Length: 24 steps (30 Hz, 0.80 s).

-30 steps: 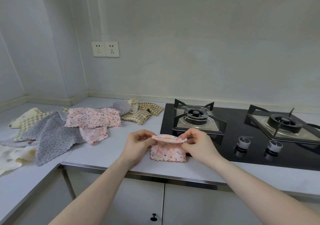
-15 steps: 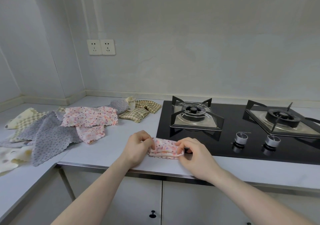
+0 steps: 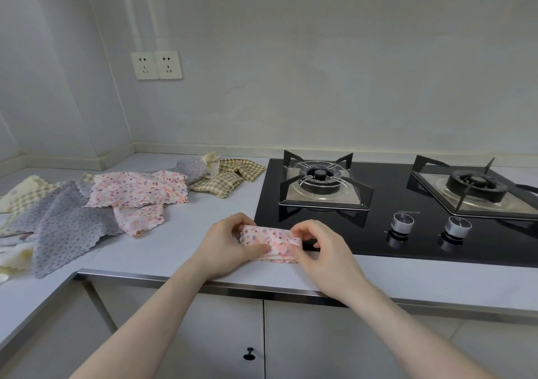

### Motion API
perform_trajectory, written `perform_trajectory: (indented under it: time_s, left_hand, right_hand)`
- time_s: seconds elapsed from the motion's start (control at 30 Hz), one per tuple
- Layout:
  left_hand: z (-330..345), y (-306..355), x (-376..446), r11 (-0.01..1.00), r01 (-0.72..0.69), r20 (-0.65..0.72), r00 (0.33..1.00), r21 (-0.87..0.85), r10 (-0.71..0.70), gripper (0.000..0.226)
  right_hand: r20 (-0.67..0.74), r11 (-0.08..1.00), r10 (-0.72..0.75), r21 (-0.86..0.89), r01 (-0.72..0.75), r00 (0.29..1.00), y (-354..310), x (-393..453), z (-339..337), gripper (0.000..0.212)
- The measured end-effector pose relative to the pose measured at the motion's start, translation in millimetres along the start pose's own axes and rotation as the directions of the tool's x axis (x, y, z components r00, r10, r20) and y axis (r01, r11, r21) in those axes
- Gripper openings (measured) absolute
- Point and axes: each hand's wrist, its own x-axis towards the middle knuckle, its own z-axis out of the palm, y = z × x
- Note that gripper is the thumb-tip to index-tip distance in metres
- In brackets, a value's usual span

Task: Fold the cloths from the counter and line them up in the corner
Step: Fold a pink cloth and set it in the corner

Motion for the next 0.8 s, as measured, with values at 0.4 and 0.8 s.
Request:
perform_trajectory:
  time_s: [0.4, 0.8]
  left_hand:
    - [-2, 2, -1, 0.994, -0.036, 0.076, 0.996, -0.107, 0.045, 0.029]
    - [-15, 16, 8, 0.931, 0.249, 0.285, 0.943, -0.266, -0.171, 0.014]
  right_hand:
    - [0.048, 0.995, 0.085, -0.050, -0.083, 0.995, 7, 0, -1, 0.020]
    - [0.164, 0.935, 0.335, 0.065, -0.349, 0.928, -7, 6, -12, 0.032]
